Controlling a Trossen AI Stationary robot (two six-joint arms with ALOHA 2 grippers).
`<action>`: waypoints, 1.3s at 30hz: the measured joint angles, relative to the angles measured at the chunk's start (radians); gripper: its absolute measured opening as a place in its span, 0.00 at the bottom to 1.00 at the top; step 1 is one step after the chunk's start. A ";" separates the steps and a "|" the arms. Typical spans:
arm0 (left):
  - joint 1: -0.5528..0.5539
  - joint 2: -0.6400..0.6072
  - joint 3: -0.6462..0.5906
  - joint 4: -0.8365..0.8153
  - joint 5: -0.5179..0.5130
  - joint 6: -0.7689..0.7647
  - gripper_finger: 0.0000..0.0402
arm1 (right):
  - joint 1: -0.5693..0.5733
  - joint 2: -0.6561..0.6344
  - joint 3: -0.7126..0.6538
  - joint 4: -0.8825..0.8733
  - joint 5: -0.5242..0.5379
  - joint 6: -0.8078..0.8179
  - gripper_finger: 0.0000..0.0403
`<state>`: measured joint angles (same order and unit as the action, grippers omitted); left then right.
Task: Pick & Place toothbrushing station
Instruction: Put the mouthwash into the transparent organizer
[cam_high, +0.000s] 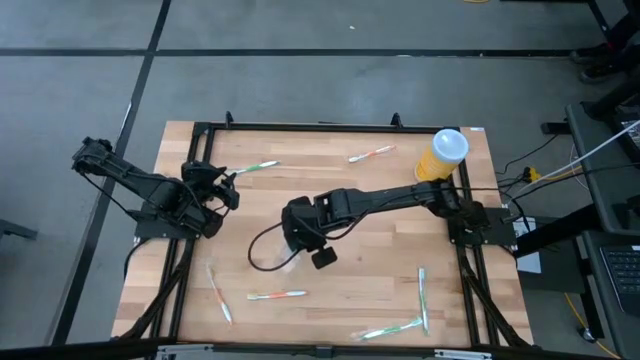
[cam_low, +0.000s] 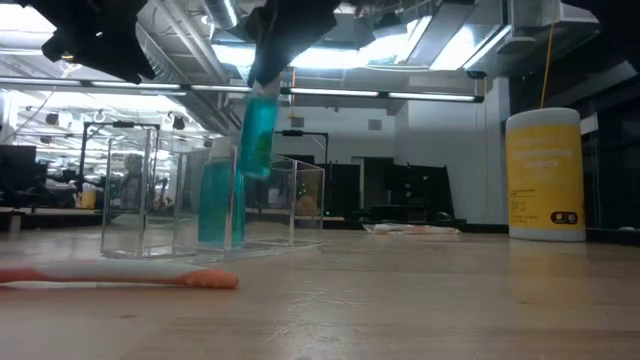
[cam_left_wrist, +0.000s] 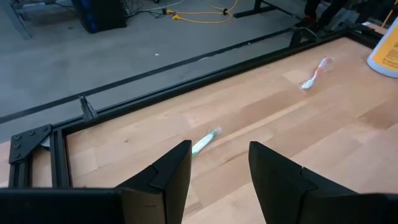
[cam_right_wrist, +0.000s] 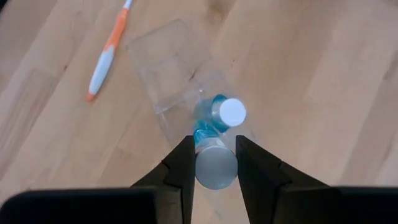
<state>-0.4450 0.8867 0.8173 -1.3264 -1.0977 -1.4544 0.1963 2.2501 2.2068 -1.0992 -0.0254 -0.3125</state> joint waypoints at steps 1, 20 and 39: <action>0.000 0.000 0.000 0.000 0.000 0.000 0.39 | 0.000 0.006 -0.001 -0.010 -0.009 -0.002 0.24; 0.000 0.001 0.000 0.026 0.038 0.026 0.39 | 0.001 0.055 -0.006 0.032 -0.030 -0.004 0.24; 0.000 0.001 0.000 0.030 0.047 0.047 0.39 | 0.007 0.055 -0.092 0.082 -0.020 0.016 0.26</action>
<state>-0.4450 0.8879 0.8173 -1.2964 -1.0512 -1.4078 0.2031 2.3054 2.1151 -1.0168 -0.0456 -0.2966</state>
